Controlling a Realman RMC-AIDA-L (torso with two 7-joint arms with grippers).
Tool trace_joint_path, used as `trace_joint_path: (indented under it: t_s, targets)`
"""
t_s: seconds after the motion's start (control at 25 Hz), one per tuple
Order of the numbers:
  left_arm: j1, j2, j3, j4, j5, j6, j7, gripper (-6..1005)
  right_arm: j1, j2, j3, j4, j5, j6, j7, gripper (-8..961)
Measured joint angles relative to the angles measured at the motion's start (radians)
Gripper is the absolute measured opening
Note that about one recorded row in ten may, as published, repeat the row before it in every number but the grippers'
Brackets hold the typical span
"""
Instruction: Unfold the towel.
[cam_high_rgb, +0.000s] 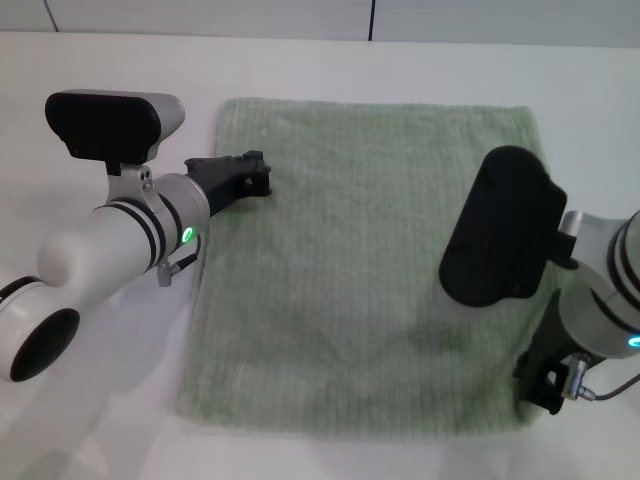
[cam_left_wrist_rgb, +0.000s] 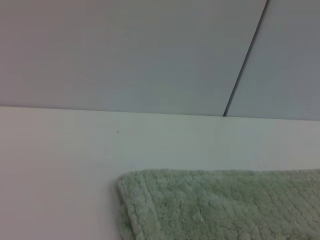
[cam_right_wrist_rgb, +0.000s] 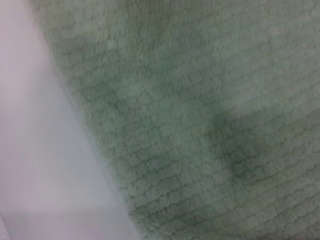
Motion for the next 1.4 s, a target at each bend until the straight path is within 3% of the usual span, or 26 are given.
trace_joint_path:
  t_s: [0.6, 0.92, 1.12, 1.28, 1.36, 1.4]
  targets:
    - [0.0, 0.0, 0.0, -0.003, 0.0, -0.001, 0.0, -1, 0.014, 0.0, -0.019, -0.018, 0.0, 0.019, 0.034, 31]
    - [0.004, 0.0, 0.0, -0.002, 0.0, -0.002, 0.0, -2, 0.016, -0.004, -0.023, 0.025, -0.021, 0.022, 0.034, 335]
    - [0.004, 0.0, 0.0, -0.002, 0.0, -0.001, 0.0, 11, 0.017, -0.003, -0.023, 0.083, -0.068, 0.004, 0.026, 340]
    - [0.003, 0.0, -0.001, -0.002, 0.0, 0.004, 0.0, 22, 0.004, -0.003, -0.023, 0.099, -0.141, -0.138, 0.0, 343]
    - [0.003, 0.0, -0.005, -0.003, 0.0, 0.006, 0.0, 27, -0.025, -0.005, 0.011, 0.067, -0.142, -0.345, -0.033, 345]
    - [0.003, 0.0, -0.008, -0.004, 0.0, 0.007, 0.0, 30, -0.025, -0.005, 0.011, 0.067, -0.142, -0.345, -0.033, 345]
